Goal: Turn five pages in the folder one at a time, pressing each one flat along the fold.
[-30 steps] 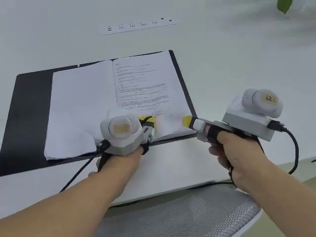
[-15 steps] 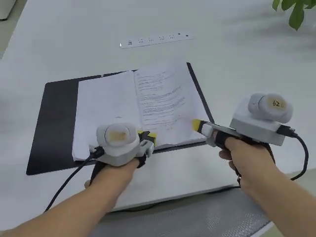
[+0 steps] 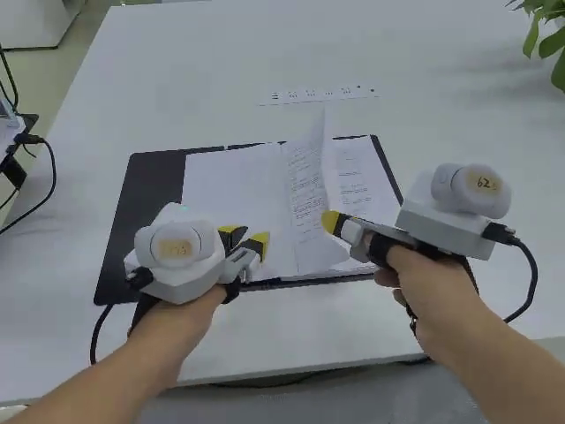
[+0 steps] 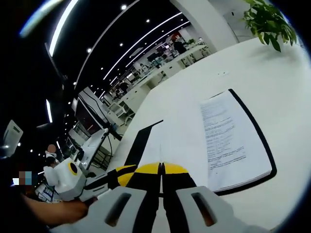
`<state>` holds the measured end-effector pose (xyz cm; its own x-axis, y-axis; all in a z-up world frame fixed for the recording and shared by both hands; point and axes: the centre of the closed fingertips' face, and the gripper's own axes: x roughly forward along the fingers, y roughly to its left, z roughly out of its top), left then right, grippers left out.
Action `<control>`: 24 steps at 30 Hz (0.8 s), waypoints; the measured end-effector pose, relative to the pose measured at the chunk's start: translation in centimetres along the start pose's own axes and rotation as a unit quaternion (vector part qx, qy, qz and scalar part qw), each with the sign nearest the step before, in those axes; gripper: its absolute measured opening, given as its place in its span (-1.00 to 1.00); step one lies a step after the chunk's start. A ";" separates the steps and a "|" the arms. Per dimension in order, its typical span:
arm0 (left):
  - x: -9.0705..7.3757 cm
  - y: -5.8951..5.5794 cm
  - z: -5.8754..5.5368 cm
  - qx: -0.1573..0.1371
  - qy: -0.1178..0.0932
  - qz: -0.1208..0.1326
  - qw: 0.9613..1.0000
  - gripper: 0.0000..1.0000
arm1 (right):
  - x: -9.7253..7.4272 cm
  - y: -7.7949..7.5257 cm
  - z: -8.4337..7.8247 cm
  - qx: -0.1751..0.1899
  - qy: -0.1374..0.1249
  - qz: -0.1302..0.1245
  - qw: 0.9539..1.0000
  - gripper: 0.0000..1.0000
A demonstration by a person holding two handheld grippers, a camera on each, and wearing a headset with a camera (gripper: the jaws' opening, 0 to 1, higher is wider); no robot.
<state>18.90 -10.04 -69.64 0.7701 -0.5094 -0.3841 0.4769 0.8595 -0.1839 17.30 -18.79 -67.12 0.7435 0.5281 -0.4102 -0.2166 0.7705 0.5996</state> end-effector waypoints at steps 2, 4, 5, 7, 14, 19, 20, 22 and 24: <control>-0.8 1.2 0.4 -0.001 -0.006 0.007 1.000 -0.62 | 0.7 0.9 -0.3 -0.005 0.005 0.004 1.000 -1.00; -1.4 2.3 0.7 -0.002 -0.011 0.014 1.000 -0.62 | 1.3 1.8 -0.6 -0.006 0.008 0.007 1.000 -1.00; -1.6 2.5 0.7 -0.003 -0.012 0.015 1.000 -0.62 | 1.6 2.1 -0.7 -0.007 0.010 0.008 1.000 -1.00; -2.2 3.4 1.0 -0.007 -0.019 0.020 1.000 -0.62 | 2.0 2.7 -1.0 -0.011 0.012 0.011 1.000 -1.00; -4.1 5.2 1.7 -0.009 -0.034 0.028 0.999 -0.62 | 4.1 4.9 -2.6 -0.033 0.041 0.018 0.998 -1.00; -4.8 6.4 1.6 -0.011 -0.038 0.031 0.999 -0.61 | 5.8 6.5 -4.2 -0.054 0.066 0.027 0.996 -1.00; -5.0 6.6 1.6 -0.011 -0.038 0.032 0.999 -0.60 | 6.1 6.8 -4.5 -0.056 0.071 0.029 0.996 -1.00; -5.2 7.0 1.6 -0.008 -0.039 0.034 0.999 -0.60 | 6.8 7.4 -5.2 -0.061 0.082 0.032 0.994 -1.00; -5.6 7.5 1.7 -0.011 -0.042 0.037 0.998 -0.60 | 7.4 7.8 -5.8 -0.069 0.091 0.033 0.993 -1.00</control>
<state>18.89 -0.77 -67.37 0.8358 -0.4453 -0.3211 0.4088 0.8952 -0.1774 17.42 -6.79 -69.43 0.6013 0.6245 -0.4985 -0.3548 0.7676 0.5337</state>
